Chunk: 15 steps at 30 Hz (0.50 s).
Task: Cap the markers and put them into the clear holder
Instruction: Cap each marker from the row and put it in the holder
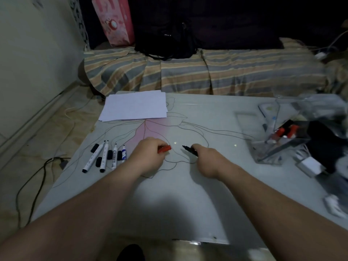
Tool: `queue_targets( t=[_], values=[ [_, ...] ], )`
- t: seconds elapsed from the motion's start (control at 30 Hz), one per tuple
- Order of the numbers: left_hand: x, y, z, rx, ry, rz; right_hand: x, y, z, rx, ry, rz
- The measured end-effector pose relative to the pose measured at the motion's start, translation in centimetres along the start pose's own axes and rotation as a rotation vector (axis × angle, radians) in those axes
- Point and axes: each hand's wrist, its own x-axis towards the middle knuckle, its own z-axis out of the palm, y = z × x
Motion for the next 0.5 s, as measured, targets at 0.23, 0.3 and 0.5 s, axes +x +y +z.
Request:
queue_targets(
  t=[0.23, 0.3, 0.5],
  values=[
    [0.2, 5.1, 1.8, -0.252, 0.009, 0.135, -2.9, 5.0, -3.3, -0.003, 0.327, -0.118],
    [0.1, 6.2, 2.1, -0.311, 0.021, 0.155, -3.7, 5.8, -3.6, -0.042, 0.382, -0.136],
    [0.0, 9.0, 2.8, -0.347, 0.028, 0.209, -4.7, 7.0, -4.4, -0.056, 0.424, -0.137]
  ],
)
